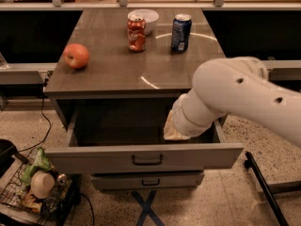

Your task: Open top drawer

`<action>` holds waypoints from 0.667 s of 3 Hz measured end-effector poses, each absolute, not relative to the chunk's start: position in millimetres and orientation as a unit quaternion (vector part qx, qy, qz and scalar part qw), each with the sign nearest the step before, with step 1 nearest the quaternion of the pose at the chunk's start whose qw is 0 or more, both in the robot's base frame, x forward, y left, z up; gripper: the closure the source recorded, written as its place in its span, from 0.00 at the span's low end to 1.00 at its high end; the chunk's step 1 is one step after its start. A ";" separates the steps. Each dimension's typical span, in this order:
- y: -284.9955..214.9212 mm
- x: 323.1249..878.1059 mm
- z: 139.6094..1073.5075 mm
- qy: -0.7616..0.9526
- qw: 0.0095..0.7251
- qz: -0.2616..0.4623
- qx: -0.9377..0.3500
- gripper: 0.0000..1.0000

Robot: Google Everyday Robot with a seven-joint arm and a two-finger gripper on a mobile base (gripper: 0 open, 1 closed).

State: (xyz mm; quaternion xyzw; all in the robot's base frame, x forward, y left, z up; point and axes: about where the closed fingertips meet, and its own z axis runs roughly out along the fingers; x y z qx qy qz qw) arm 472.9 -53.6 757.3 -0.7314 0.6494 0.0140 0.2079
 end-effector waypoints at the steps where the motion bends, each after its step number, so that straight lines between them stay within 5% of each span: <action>1: -77.7 494.9 796.7 0.647 0.240 0.008 -0.724 1.00; 2: -79.3 516.8 809.4 0.643 0.256 -0.001 -0.721 1.00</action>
Offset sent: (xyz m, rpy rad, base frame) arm 0.0619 -0.0382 0.0670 0.0746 -0.1121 -0.0279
